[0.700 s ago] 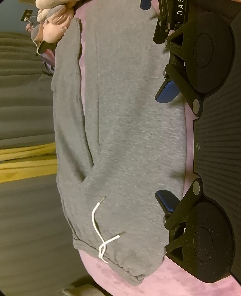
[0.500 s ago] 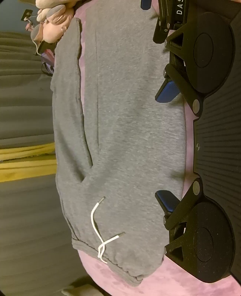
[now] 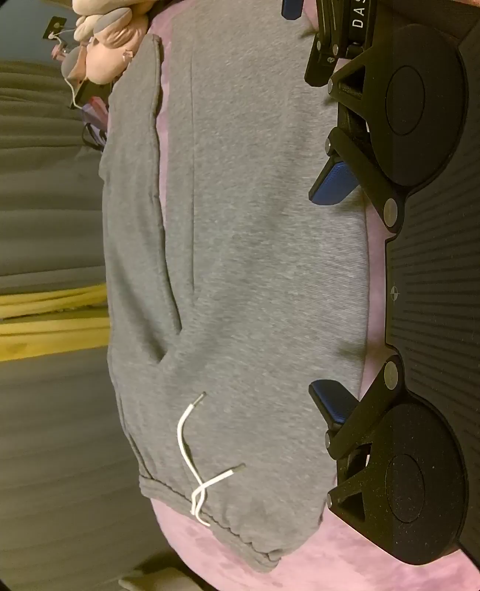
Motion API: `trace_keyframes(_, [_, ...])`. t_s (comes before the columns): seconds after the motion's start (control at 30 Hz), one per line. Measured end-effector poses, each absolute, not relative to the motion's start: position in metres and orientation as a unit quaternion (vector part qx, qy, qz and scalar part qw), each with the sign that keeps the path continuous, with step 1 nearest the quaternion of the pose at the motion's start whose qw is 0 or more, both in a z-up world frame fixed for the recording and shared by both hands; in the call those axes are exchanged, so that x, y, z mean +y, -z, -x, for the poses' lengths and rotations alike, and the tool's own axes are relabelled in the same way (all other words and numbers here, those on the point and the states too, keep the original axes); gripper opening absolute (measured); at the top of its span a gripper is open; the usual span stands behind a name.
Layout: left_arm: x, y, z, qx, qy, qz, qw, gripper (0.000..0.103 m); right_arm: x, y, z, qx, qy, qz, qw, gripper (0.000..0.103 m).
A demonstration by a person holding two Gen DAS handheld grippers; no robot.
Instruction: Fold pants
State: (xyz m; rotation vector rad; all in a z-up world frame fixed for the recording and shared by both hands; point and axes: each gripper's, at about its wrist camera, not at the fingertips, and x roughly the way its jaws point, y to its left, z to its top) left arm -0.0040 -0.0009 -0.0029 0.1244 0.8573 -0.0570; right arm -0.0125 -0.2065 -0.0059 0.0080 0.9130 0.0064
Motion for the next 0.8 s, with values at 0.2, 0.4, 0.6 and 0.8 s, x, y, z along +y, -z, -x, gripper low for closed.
trace_keyframes(0.2, [0.0007,0.0028,0.0025,0.417,0.028,-0.059,0.906,0.103,-0.2057,0.0063,0.0124,0.442,-0.003,-0.003,0.897,0.099])
trace_keyframes(0.4, [0.0012,0.0053,0.0015,0.419,0.027,-0.058,0.906,0.103,-0.2061,0.0065,0.0123,0.442,-0.003,-0.004,0.897,0.099])
trace_keyframes(0.6, [0.0015,0.0054,0.0014,0.42,0.026,-0.057,0.905,0.103,-0.2058,0.0063,0.0121,0.442,-0.003,-0.004,0.897,0.099])
trace_keyframes(0.8, [0.0018,0.0071,0.0012,0.421,0.026,-0.056,0.905,0.103,-0.206,0.0064,0.0125,0.442,-0.003,-0.005,0.897,0.099])
